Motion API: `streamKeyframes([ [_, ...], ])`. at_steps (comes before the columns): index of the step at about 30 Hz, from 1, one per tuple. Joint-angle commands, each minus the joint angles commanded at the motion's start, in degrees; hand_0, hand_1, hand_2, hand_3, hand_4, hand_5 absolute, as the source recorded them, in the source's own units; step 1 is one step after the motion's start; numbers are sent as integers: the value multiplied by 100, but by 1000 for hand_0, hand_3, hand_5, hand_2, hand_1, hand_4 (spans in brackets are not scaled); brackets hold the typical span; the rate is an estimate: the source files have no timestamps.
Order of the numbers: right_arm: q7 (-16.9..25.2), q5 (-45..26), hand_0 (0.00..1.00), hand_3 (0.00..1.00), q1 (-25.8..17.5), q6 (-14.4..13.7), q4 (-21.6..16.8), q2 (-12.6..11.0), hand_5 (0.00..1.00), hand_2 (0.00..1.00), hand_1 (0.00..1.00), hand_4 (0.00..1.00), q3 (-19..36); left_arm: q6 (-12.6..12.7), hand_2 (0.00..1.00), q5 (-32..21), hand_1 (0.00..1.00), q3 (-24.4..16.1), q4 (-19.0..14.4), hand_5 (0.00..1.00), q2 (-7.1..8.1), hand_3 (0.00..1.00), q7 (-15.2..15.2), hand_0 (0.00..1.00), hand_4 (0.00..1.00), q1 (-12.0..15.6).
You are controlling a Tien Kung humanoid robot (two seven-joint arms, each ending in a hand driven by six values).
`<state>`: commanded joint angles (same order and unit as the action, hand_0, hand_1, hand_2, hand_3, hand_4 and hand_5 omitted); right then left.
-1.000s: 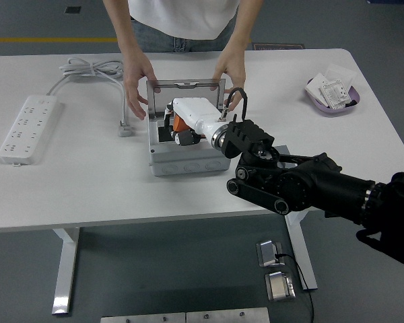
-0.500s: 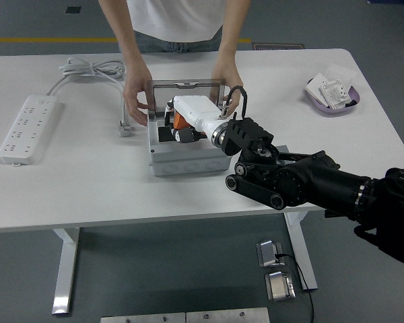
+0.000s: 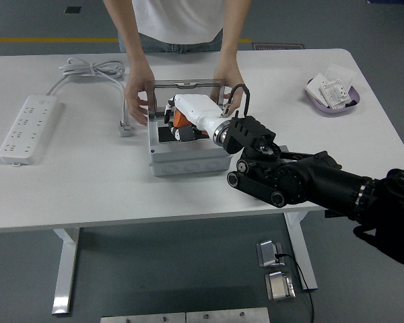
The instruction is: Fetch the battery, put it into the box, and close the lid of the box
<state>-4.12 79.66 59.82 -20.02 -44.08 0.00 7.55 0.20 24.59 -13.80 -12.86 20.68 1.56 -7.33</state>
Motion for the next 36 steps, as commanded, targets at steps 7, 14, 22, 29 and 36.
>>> streamKeyframes([
  [7, -1, 49, 946, 930, -67, -50, 11, 0, 540, 778, 756, 895, 78, -12, 626, 8, 692, 3, 2, 156, -2, 641, -10, 616, 704, -14],
  [14, -61, 120, 963, 933, -246, -100, -322, -103, 572, 776, 758, 925, 375, -10, 625, 9, 692, -1, 0, 157, -5, 639, -14, 616, 704, 15],
  [22, -418, 258, 966, 934, -603, 57, -1445, -809, 593, 773, 758, 938, 1234, -10, 625, -4, 692, -32, -1, 150, -33, 641, -3, 616, 702, 93],
  [29, -753, 810, 967, 930, -658, 280, -2533, -1254, 596, 769, 752, 936, 1921, -23, 626, -6, 692, -65, -17, 148, -22, 641, 1, 616, 702, 110],
  [36, -860, 1035, 923, 915, -604, 348, -3230, -1344, 625, 734, 713, 925, 2242, -35, 625, -64, 692, -32, -34, 148, 5, 639, 8, 616, 703, 119],
])
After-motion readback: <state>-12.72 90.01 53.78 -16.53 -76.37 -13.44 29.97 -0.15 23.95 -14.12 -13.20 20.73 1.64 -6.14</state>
